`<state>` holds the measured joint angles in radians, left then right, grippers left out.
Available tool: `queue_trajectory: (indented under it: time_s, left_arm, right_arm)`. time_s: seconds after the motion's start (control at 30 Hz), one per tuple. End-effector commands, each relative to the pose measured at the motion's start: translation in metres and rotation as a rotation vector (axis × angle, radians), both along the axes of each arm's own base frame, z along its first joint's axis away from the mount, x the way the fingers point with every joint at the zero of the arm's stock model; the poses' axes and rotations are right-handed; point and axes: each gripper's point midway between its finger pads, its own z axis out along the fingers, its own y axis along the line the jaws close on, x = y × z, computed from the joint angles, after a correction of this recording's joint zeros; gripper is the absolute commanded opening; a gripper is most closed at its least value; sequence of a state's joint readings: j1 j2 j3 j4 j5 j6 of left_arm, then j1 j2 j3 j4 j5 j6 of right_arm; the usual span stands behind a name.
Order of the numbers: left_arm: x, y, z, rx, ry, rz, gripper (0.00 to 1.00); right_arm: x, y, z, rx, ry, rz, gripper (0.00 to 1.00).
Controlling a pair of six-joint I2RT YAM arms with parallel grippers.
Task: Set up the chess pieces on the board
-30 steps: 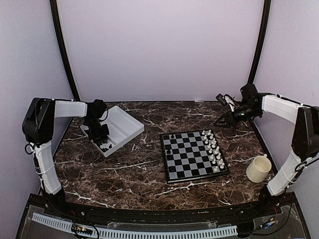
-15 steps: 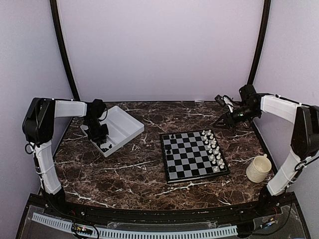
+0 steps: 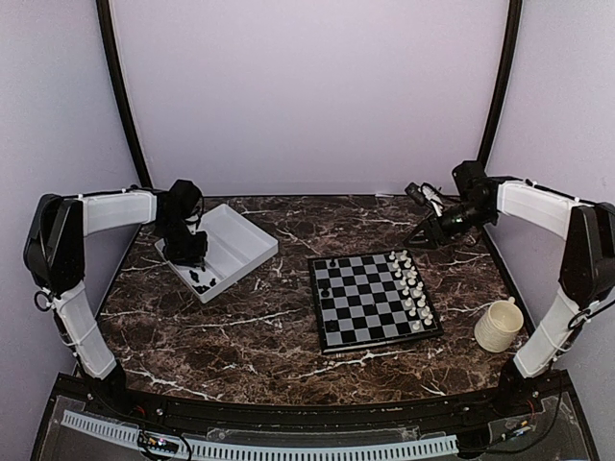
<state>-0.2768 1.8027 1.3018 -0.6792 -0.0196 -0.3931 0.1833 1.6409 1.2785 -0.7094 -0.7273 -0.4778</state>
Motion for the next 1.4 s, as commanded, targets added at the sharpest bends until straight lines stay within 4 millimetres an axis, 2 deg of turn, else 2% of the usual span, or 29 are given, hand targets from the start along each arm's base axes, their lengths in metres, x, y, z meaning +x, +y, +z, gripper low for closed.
queue_trajectory:
  time_s: [0.0,0.07,0.1,0.2,0.23,0.27,0.4,0.5,0.6,0.73,0.93,1.2,1.37]
  left_arm:
    - [-0.010,-0.021,0.015,0.005,-0.058,-0.172,0.13]
    - [-0.011,-0.034,0.022,0.008,-0.106,-0.248,0.12]
    - [-0.013,-0.051,0.023,-0.022,-0.137,-0.319,0.12]
    - [-0.016,-0.078,0.046,-0.067,-0.258,-0.440,0.12]
    - [-0.019,-0.093,0.057,-0.090,-0.313,-0.504,0.12]
    - [-0.020,-0.100,0.063,-0.094,-0.341,-0.550,0.12]
    - [-0.041,-0.153,0.102,-0.157,-0.517,-0.755,0.13]
    - [-0.054,-0.181,0.129,-0.223,-0.627,-0.849,0.13]
    - [-0.072,-0.208,0.140,-0.282,-0.672,-0.953,0.13]
    - [-0.086,-0.237,0.145,-0.301,-0.710,-1.046,0.13]
    - [-0.105,-0.260,0.140,-0.336,-0.703,-1.121,0.13]
    - [-0.124,-0.272,0.139,-0.361,-0.698,-1.170,0.13]
    - [-0.133,-0.277,0.134,-0.360,-0.679,-1.192,0.14]
  right_arm:
    - [0.001,0.007,0.019,0.009,-0.040,0.016,0.48]
    - [0.003,0.012,0.029,0.036,-0.045,0.030,0.48]
    - [0.004,0.017,0.033,0.053,-0.039,0.038,0.48]
    - [0.009,0.035,0.044,0.110,-0.007,0.077,0.48]
    - [0.010,0.043,0.046,0.127,0.005,0.090,0.48]
    - [0.012,0.051,0.047,0.146,0.020,0.102,0.48]
    - [0.013,0.091,0.046,0.243,0.116,0.164,0.48]
    - [0.006,0.124,0.041,0.289,0.212,0.222,0.48]
    - [-0.003,0.152,0.036,0.297,0.261,0.275,0.48]
    - [-0.016,0.178,0.038,0.323,0.302,0.324,0.48]
    - [-0.040,0.202,0.048,0.351,0.350,0.393,0.51]
    - [-0.068,0.225,0.058,0.356,0.367,0.461,0.54]
    - [-0.084,0.231,0.062,0.365,0.378,0.505,0.54]
